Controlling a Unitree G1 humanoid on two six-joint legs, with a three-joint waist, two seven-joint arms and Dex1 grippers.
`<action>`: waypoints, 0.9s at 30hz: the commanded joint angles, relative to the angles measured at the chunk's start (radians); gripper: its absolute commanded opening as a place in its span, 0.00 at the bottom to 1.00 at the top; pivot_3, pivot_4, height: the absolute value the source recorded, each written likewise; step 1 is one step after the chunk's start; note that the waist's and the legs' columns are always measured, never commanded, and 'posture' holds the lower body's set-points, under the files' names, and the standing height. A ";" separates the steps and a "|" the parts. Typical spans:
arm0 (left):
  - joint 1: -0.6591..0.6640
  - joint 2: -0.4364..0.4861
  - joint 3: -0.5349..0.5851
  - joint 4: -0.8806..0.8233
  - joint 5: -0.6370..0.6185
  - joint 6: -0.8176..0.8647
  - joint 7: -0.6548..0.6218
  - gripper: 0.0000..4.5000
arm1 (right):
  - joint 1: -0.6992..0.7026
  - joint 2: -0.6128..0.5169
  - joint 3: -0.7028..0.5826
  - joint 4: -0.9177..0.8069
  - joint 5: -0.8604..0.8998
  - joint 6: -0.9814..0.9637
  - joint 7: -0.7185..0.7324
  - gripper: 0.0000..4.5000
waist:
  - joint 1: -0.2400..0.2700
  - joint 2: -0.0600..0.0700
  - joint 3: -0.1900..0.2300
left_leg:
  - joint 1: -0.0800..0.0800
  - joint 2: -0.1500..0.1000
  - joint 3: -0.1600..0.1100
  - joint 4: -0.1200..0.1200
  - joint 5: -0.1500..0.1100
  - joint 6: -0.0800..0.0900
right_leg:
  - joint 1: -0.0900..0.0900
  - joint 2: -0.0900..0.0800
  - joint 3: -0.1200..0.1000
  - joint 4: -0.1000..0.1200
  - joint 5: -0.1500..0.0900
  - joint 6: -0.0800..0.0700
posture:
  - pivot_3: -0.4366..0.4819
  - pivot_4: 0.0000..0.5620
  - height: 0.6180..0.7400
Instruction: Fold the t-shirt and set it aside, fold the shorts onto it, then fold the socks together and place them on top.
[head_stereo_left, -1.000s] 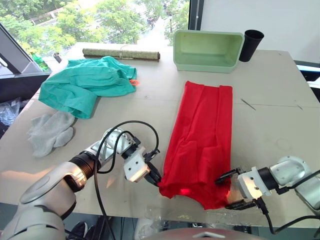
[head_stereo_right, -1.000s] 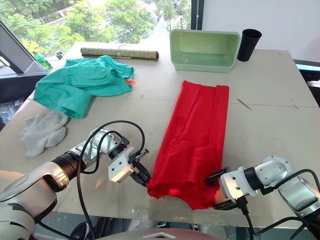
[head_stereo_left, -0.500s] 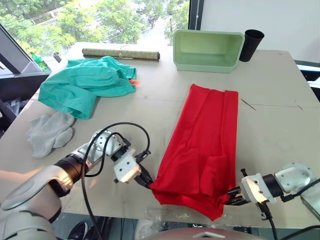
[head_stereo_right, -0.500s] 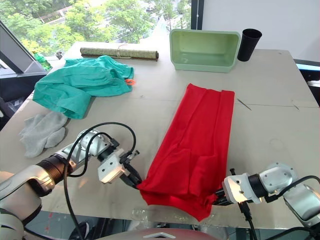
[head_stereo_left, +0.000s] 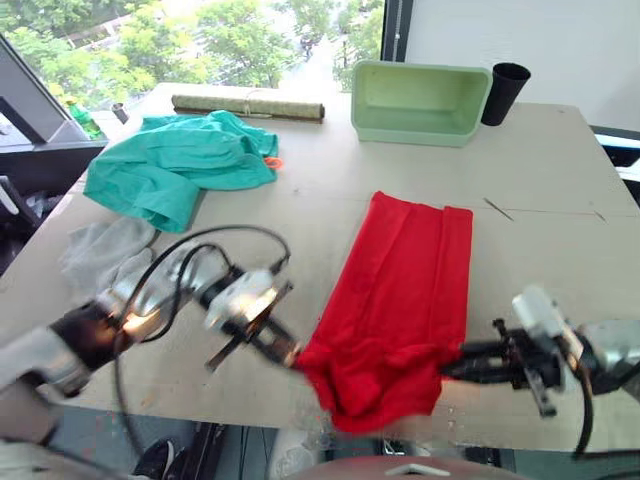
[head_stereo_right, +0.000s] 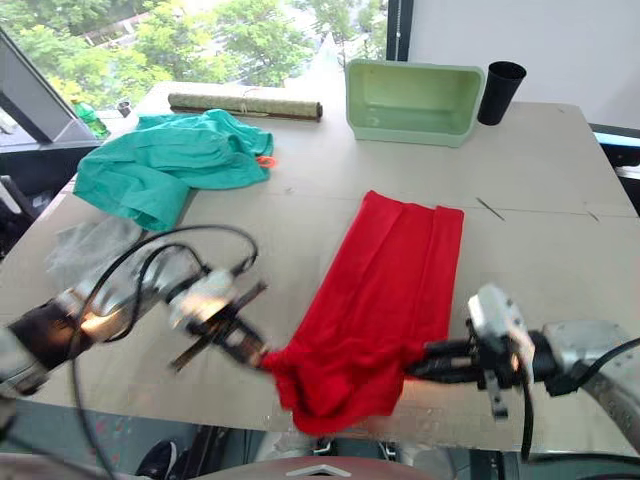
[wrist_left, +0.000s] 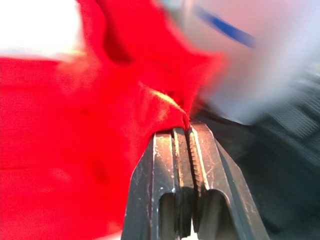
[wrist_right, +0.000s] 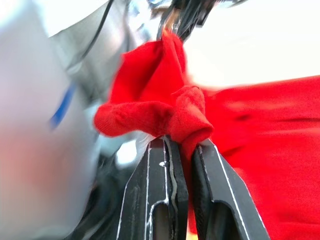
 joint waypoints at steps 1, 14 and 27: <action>-0.150 -0.175 0.159 0.293 0.095 0.086 0.039 0.00 | -0.080 0.026 -0.087 0.133 0.087 0.095 -0.072 0.01 | -0.001 -0.001 0.001 | -0.002 0.000 -0.001 0.001 0.000 0.000 | 0.000 0.000 0.000 -0.001 0.001 -0.002 | 0.48 0.27 0.96; -0.459 -0.584 0.461 1.010 0.523 -0.092 0.316 0.00 | -0.531 0.196 -0.083 0.735 -0.106 0.270 -0.336 0.01 | -0.027 -0.001 0.002 | -0.017 -0.005 -0.003 0.007 -0.001 0.002 | -0.015 -0.002 0.008 0.000 0.002 -0.003 | 0.48 0.27 0.96; -0.501 -0.721 0.707 1.088 0.682 -0.022 0.888 0.22 | -0.754 0.335 -0.311 1.067 -0.121 0.325 -0.553 0.72 | -0.029 -0.001 0.002 | -0.018 -0.007 -0.002 0.009 -0.001 0.002 | -0.017 -0.006 0.008 0.007 0.002 -0.003 | 0.48 0.27 0.96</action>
